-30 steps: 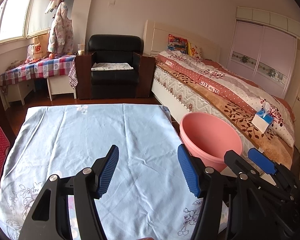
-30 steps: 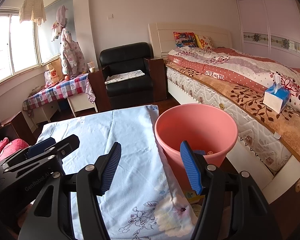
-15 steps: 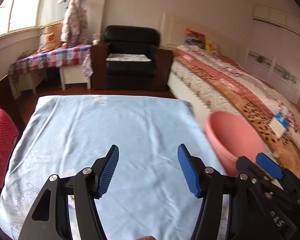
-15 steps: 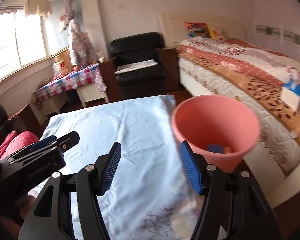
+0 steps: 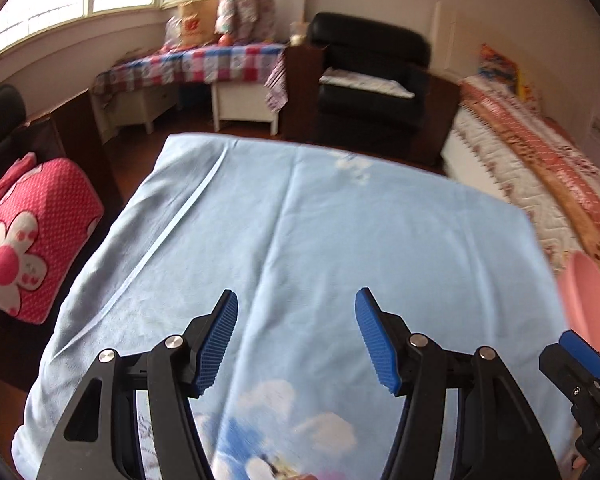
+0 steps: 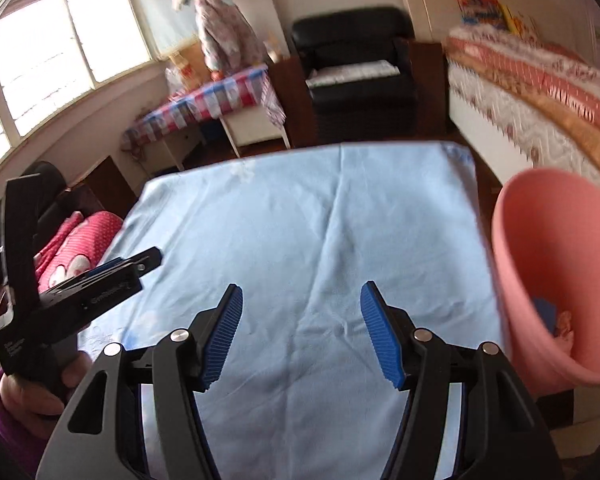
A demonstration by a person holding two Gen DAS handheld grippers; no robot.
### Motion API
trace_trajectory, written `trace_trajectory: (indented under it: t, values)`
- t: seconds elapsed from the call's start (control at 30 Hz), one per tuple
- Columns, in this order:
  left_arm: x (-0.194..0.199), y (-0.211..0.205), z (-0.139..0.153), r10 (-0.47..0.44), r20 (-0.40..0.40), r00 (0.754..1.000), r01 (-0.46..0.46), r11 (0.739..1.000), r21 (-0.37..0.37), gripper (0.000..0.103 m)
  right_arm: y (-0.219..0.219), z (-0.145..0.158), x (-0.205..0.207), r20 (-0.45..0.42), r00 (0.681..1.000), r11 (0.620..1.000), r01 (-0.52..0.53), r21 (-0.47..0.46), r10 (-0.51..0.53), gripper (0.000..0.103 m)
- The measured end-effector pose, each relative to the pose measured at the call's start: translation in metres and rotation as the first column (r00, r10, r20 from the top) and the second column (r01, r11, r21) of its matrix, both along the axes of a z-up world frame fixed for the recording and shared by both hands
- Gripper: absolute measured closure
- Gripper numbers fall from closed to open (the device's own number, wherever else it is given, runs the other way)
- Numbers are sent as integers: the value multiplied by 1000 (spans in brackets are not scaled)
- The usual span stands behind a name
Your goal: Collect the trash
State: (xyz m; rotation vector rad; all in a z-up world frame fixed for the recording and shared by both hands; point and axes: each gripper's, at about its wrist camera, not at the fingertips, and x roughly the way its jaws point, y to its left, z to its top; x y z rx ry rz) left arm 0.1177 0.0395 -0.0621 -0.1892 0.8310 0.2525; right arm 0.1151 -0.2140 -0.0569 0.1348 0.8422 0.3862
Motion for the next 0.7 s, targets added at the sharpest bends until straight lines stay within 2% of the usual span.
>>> trace_trajectory:
  t: [0.1, 0.3, 0.47, 0.6, 0.7]
  values:
    - [10, 6, -13, 11, -43, 999, -11, 1000, -15, 43, 5, -13, 11, -52, 999, 1000, 8, 3, -8, 41]
    - [26, 0, -31, 3, -91, 996, -3, 1000, -2, 43, 16, -32, 28, -88, 996, 998, -20, -56, 15, 41]
    - [35, -11, -34, -36, -96, 995, 38, 999, 28, 42, 26, -32, 39, -58, 998, 994, -26, -108, 20, 41]
    - [44, -18, -37, -63, -117, 991, 69, 997, 47, 26, 28, -30, 49, -56, 998, 989, 1, -145, -10, 41]
    - [51, -21, -39, -77, -128, 989, 83, 996, 40, 16, 39, -31, 52, -48, 998, 977, 16, -214, -27, 41]
